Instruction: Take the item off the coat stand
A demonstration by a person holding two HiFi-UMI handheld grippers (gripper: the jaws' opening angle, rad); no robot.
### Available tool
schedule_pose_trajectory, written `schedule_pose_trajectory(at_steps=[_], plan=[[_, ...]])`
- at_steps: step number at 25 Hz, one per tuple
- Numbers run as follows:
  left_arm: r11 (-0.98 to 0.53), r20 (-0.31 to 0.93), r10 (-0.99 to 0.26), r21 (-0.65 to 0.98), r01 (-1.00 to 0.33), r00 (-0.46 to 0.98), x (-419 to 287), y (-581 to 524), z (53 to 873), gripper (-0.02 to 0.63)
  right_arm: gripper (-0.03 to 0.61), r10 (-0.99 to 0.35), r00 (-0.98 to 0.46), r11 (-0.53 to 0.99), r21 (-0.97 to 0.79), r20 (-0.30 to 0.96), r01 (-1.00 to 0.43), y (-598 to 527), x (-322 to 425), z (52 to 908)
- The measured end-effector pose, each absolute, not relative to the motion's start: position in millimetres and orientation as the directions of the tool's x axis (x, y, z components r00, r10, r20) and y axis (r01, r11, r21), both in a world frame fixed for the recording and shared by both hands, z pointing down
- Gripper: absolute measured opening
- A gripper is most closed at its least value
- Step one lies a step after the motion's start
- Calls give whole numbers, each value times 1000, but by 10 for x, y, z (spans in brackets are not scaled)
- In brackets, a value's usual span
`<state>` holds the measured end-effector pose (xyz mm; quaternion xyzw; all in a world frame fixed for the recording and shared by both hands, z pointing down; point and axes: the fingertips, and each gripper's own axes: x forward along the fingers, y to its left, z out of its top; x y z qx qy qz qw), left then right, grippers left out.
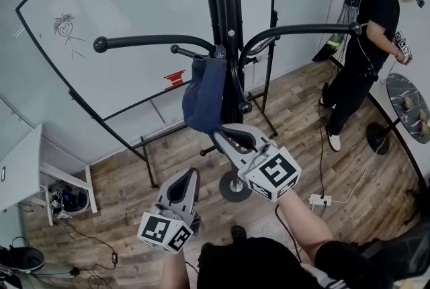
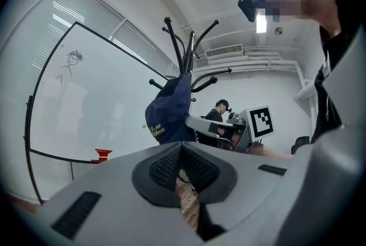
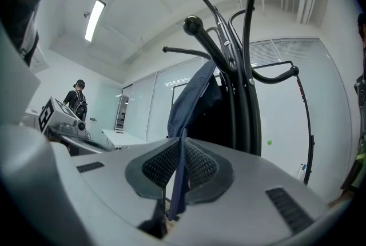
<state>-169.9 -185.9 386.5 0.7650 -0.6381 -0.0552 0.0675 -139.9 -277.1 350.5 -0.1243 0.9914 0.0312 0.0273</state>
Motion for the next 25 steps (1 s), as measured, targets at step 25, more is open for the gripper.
schedule_pose_trajectory(at_steps=[25], plan=[[-161,-33,-987,197,-967,157,-2037,-1696,3662,14,44,-199,-971,975,69,-130,-209,-2551,-1703,2976]])
